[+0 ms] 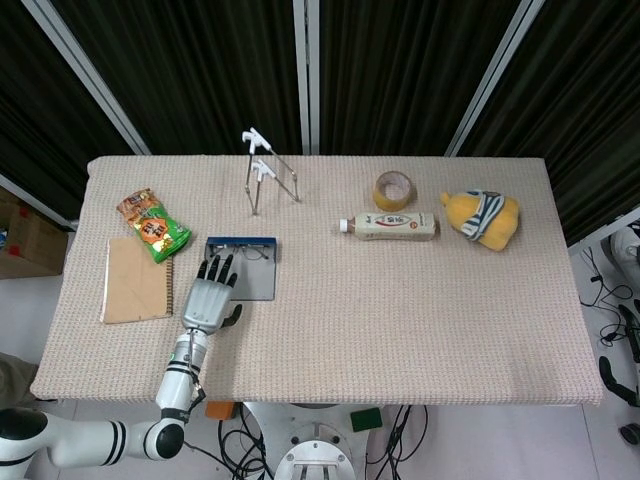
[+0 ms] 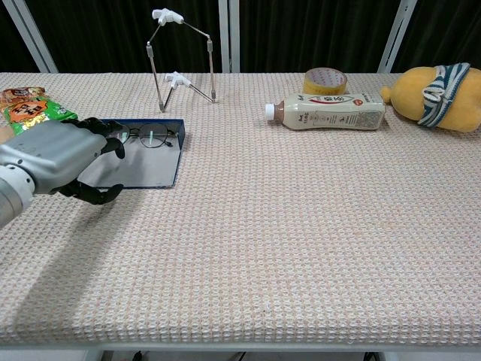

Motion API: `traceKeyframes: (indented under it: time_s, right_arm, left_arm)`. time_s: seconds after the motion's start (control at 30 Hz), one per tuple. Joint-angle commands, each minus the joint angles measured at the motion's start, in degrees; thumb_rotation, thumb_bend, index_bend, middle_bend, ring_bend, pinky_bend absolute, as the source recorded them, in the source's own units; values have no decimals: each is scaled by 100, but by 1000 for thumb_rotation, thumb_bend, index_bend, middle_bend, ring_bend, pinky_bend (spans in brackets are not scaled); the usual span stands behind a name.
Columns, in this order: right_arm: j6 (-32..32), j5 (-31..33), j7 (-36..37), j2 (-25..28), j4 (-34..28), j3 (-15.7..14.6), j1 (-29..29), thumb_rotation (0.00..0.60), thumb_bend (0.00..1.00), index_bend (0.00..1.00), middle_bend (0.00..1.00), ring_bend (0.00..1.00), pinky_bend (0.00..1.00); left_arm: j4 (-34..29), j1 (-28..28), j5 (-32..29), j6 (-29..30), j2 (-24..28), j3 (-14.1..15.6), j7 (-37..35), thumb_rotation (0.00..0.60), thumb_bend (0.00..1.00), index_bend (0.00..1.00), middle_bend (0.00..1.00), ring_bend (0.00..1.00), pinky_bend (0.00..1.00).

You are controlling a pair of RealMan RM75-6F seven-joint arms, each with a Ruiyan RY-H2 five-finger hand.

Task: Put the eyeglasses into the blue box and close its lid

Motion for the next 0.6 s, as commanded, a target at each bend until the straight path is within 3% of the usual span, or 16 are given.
traceKeyframes:
  time_s: [0.03,0.23,0.6]
  right_arm:
    - [1,7,0,3,5,0,-5,600,460,0,0,0,0]
    - [-28,16,-6,-10,14,-1,6,600,460,0,0,0,0]
    - [-71,33,2,-47,70,-14,10,600,461,0,0,0,0]
  left_arm:
    - [163,11,-52,-162,-81,-38,-71,335,334,239,0,0,122]
    - [225,-38,-149,-366,-85,-108,-13,333,332,254,0,0,121]
    - [304,-223,-270,-580,-61,-240,259,383,330,241,0,0,118]
